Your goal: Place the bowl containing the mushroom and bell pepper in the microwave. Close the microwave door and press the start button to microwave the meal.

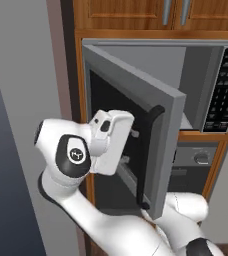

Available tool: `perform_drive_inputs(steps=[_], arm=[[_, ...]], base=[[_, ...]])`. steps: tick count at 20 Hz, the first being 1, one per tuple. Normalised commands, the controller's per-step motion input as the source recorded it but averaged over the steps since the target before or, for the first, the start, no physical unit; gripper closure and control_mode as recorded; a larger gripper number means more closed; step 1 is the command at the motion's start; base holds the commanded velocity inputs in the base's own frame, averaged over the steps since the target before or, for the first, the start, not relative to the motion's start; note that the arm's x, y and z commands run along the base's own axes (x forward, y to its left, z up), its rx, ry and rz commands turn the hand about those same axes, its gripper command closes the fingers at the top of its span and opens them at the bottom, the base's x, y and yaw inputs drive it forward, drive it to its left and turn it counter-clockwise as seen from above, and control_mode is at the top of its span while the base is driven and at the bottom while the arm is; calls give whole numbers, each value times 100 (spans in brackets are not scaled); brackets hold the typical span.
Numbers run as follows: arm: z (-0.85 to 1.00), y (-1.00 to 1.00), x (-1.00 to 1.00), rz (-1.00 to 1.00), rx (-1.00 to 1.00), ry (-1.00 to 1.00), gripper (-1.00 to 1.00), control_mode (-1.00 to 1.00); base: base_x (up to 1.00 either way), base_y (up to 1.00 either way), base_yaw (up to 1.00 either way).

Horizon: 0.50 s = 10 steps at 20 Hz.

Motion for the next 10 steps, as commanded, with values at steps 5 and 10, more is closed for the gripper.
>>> perform_drive_inputs(steps=[5, 10], arm=[[-1, -88, 31, 41, 22, -13, -100, -100], [-3, -78, 47, 45, 19, -11, -100, -100]], base=[[0, 0, 0], [0, 0, 0]])
